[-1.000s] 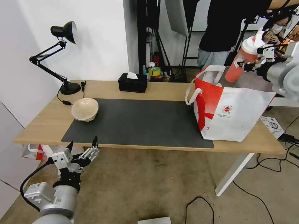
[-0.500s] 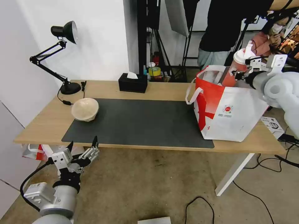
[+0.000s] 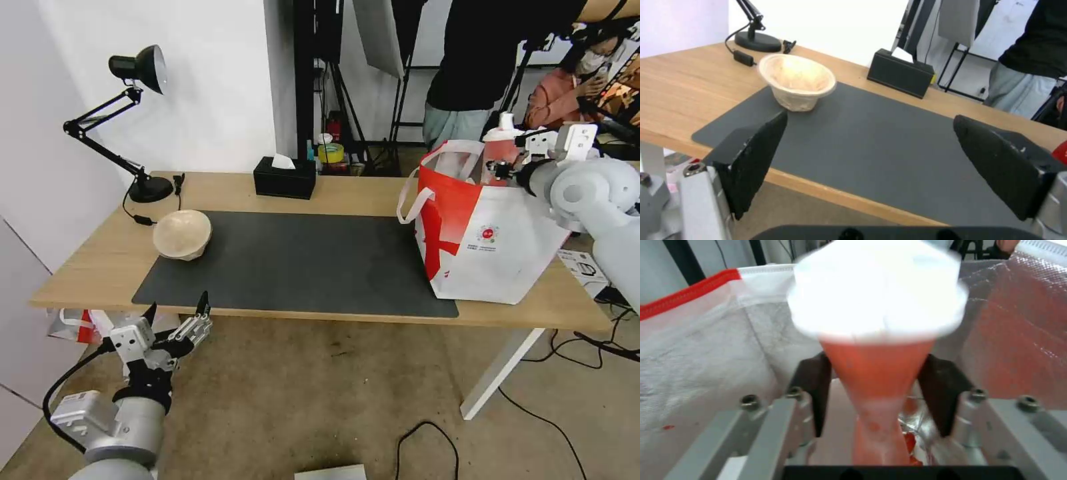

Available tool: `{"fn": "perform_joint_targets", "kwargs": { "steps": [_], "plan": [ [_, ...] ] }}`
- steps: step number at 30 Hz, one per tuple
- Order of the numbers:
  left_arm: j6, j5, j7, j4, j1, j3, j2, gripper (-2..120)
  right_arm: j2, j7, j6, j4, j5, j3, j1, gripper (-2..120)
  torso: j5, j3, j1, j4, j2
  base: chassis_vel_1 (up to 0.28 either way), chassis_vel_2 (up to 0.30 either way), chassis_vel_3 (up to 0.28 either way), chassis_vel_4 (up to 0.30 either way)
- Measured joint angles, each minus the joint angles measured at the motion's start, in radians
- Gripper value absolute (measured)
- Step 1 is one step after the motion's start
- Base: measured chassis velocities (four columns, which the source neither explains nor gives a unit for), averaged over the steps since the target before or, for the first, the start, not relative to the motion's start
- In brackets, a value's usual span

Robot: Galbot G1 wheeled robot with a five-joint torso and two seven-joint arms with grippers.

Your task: Pick up the trash from the table and place it into the takeout bag.

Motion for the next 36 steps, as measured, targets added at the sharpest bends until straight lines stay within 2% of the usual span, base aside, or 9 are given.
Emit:
{"fn": "perform_joint_targets", "kwargs": {
  "steps": [3, 4, 6, 7, 10, 11, 14, 36],
  "plan": [
    [0.000, 0.000, 0.000, 0.000, -0.002, 0.000, 0.001, 100, 0.000, 0.011, 0.000, 0.014, 0.032, 0.000, 0.005, 63, 0.0000, 0.000, 0.000, 0.0000, 0.000, 0.000, 0.000, 0.000, 0.000],
    [0.000, 0.000, 0.000, 0.000, -0.002, 0.000, 0.001, 100, 0.000, 0.011, 0.000, 0.014, 0.032, 0.000, 0.005, 63, 0.0000, 0.000, 0.000, 0.0000, 0.000, 0.000, 0.000, 0.000, 0.000],
    [0.000, 0.000, 0.000, 0.000, -0.002, 0.000, 0.002, 100, 0.000, 0.017, -0.001, 0.028, 0.038, 0.000, 0.007, 73, 0.0000, 0.000, 0.000, 0.0000, 0.000, 0.000, 0.000, 0.000, 0.000],
    [0.000, 0.000, 0.000, 0.000, -0.002, 0.000, 0.002, 100, 0.000, 0.017, -0.001, 0.028, 0.038, 0.000, 0.007, 73, 0.0000, 0.000, 0.000, 0.0000, 0.000, 0.000, 0.000, 0.000, 0.000],
    [0.000, -0.001, 0.000, 0.000, -0.001, -0.001, 0.003, 100, -0.001, 0.019, -0.006, 0.043, 0.042, -0.001, 0.012, 88, 0.0000, 0.000, 0.000, 0.0000, 0.000, 0.000, 0.000, 0.000, 0.000],
    [0.000, -0.001, 0.000, 0.000, -0.001, -0.001, 0.003, 100, -0.001, 0.019, -0.006, 0.043, 0.042, -0.001, 0.012, 88, 0.0000, 0.000, 0.000, 0.0000, 0.000, 0.000, 0.000, 0.000, 0.000],
    [-0.001, -0.001, 0.000, 0.000, 0.004, -0.002, 0.001, 100, -0.007, 0.019, -0.013, 0.053, 0.041, -0.001, 0.013, 99, 0.0000, 0.000, 0.000, 0.0000, 0.000, 0.000, 0.000, 0.000, 0.000],
    [-0.001, 0.005, -0.001, 0.000, 0.017, 0.001, -0.002, 100, -0.120, 0.001, -0.033, 0.128, 0.040, 0.079, -0.036, 100, 0.0002, 0.000, 0.000, 0.0000, 0.000, 0.000, 0.000, 0.000, 0.000]
  ]
}}
